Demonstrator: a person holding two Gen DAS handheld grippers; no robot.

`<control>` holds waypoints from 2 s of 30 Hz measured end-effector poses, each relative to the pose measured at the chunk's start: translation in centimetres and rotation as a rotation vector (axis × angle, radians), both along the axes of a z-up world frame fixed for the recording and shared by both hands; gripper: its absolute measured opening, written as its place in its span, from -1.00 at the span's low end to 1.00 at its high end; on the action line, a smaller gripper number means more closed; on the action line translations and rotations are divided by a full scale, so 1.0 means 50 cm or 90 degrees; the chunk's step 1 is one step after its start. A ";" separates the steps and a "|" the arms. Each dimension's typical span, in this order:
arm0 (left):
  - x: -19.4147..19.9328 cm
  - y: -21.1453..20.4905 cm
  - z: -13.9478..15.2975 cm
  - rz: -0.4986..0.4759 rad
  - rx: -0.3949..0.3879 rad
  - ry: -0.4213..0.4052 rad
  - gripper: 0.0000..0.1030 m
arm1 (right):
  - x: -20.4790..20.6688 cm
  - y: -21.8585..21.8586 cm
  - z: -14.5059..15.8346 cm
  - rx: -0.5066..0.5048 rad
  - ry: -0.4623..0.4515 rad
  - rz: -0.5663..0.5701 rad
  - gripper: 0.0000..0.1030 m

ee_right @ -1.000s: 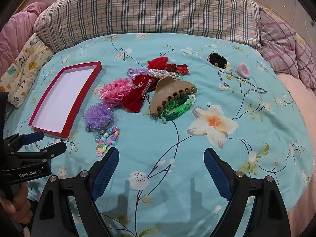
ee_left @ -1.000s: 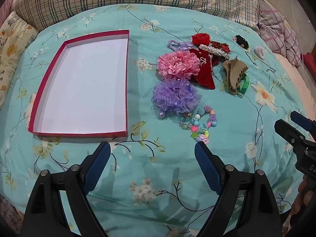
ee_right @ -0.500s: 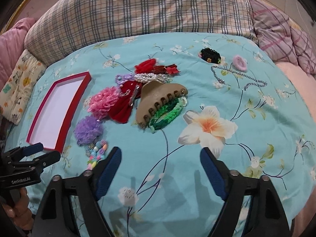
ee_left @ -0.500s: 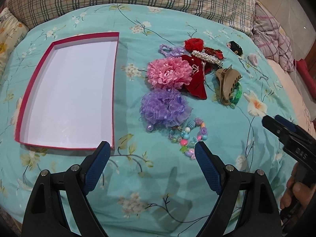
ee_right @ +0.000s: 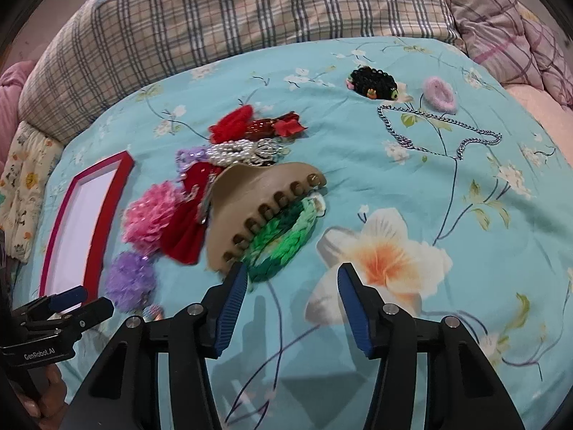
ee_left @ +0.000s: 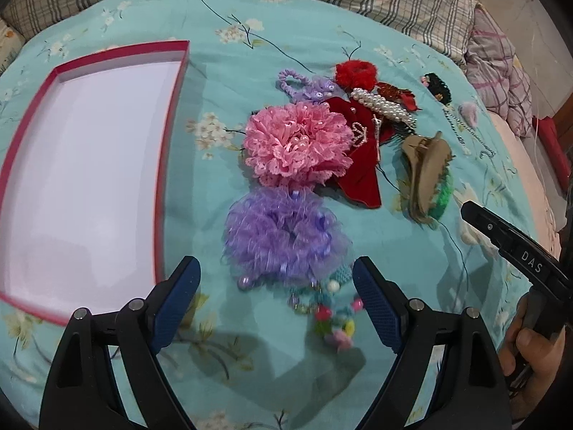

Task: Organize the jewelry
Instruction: 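Grasp the purple scrunchie with the left tool while the right tool grasps the green braided tie, then carry both items into the white box and open both tools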

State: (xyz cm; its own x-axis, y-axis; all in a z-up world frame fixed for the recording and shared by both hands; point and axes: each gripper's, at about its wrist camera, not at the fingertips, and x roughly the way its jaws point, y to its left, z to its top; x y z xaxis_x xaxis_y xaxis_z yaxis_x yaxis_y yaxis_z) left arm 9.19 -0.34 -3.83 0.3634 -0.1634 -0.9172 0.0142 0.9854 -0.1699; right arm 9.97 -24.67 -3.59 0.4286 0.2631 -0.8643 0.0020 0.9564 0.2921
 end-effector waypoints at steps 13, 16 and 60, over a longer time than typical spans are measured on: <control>0.042 0.020 -0.047 -0.013 -0.024 0.015 -0.12 | 0.053 0.010 -0.065 0.000 0.027 -0.010 -0.68; 0.038 0.027 -0.043 -0.018 -0.048 0.011 -0.57 | 0.048 0.011 -0.060 0.006 0.022 -0.011 -0.76; -0.062 0.140 0.085 0.018 -0.075 -0.114 -0.72 | -0.058 0.028 0.026 0.035 -0.022 0.010 -0.81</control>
